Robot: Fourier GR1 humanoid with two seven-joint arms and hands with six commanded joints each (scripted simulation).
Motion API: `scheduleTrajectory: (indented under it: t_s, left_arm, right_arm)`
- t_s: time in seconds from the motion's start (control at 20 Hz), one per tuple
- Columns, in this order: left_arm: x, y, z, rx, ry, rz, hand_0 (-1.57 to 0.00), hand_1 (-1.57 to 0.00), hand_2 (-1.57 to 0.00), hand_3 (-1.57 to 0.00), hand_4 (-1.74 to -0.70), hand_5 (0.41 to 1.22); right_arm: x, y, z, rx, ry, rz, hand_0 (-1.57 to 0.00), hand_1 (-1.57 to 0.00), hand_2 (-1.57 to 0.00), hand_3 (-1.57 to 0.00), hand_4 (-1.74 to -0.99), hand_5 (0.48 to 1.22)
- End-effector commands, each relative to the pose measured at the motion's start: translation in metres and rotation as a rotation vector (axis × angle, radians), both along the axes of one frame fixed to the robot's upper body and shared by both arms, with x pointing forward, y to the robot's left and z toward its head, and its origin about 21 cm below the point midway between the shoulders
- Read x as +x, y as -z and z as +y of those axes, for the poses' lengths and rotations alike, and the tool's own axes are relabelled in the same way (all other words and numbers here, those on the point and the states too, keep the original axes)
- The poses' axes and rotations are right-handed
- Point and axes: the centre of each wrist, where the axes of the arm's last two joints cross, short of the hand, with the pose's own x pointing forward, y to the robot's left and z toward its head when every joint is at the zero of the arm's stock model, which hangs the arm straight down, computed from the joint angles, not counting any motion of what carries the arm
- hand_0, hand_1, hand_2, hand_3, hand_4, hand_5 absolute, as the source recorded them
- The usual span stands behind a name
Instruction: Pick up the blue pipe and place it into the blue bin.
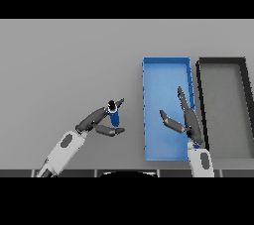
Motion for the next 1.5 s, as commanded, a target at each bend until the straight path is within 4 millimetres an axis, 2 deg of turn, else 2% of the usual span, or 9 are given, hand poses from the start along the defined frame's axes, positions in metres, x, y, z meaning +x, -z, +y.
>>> scheduleTrajectory:
  t_s: [0.0, 0.15, 0.25, 0.35, 0.45, 0.65, 0.95, 1.25, 1.45]
  left_arm:
    - [0.002, 0.001, -0.006, -0.020, -0.001, 0.006, 0.00, 0.00, 0.00, 0.00, -1.19, 0.513]
    - [0.004, 0.000, -0.016, -0.074, -0.017, 0.004, 0.00, -0.04, -0.11, -0.04, -1.27, 0.585]
    - [0.001, 0.002, -0.020, -0.086, -0.031, 0.013, -0.10, -0.26, -0.36, -0.22, -1.32, 0.651]
    - [0.000, 0.004, -0.028, -0.125, -0.048, 0.043, -0.50, -0.68, -0.73, -0.70, -1.42, 0.856]
    - [0.000, 0.006, -0.032, -0.094, -0.035, 0.044, -0.89, -1.00, -1.03, -1.01, -1.53, 0.988]
    - [-0.010, 0.011, -0.035, -0.110, -0.008, -0.018, -1.29, -1.34, -1.35, -1.27, -1.65, 1.125]
    - [-0.007, -0.014, -0.053, -0.223, -0.014, -0.111, -1.50, -1.51, -1.51, -1.44, -1.72, 1.196]
    - [-0.005, -0.052, -0.065, -0.247, 0.042, -0.162, -1.55, -1.55, -1.56, -1.48, -1.73, 1.214]
    - [-0.009, -0.061, -0.066, -0.228, 0.058, -0.164, -1.56, -1.56, -1.56, -1.49, -1.74, 1.218]
  right_arm:
    - [-0.001, 0.000, -0.001, 0.008, -0.001, 0.000, 0.00, 0.00, 0.00, 0.00, -1.207, 0.607]
    - [-0.005, 0.001, -0.006, -0.007, -0.001, -0.004, 0.00, 0.00, 0.00, 0.00, -1.196, 0.603]
    - [-0.005, -0.001, -0.005, 0.003, -0.006, -0.005, 0.00, 0.00, 0.00, 0.00, -1.198, 0.605]
    - [-0.005, -0.001, -0.004, 0.002, 0.000, -0.009, 0.00, 0.00, 0.00, 0.00, -1.196, 0.604]
    - [0.002, -0.002, -0.007, 0.006, 0.008, 0.002, 0.00, 0.00, 0.00, 0.00, -1.195, 0.604]
    - [0.002, -0.001, -0.006, 0.004, 0.000, -0.006, 0.00, 0.00, 0.00, 0.00, -1.191, 0.602]
    - [0.000, 0.002, -0.004, -0.001, -0.005, -0.004, 0.00, 0.00, 0.00, 0.00, -1.187, 0.605]
    - [-0.004, 0.002, -0.010, -0.012, 0.003, -0.019, 0.00, 0.00, 0.00, 0.00, -1.149, 0.599]
    - [-0.002, 0.001, -0.011, -0.023, 0.008, -0.044, 0.00, 0.00, 0.00, 0.00, -1.133, 0.606]
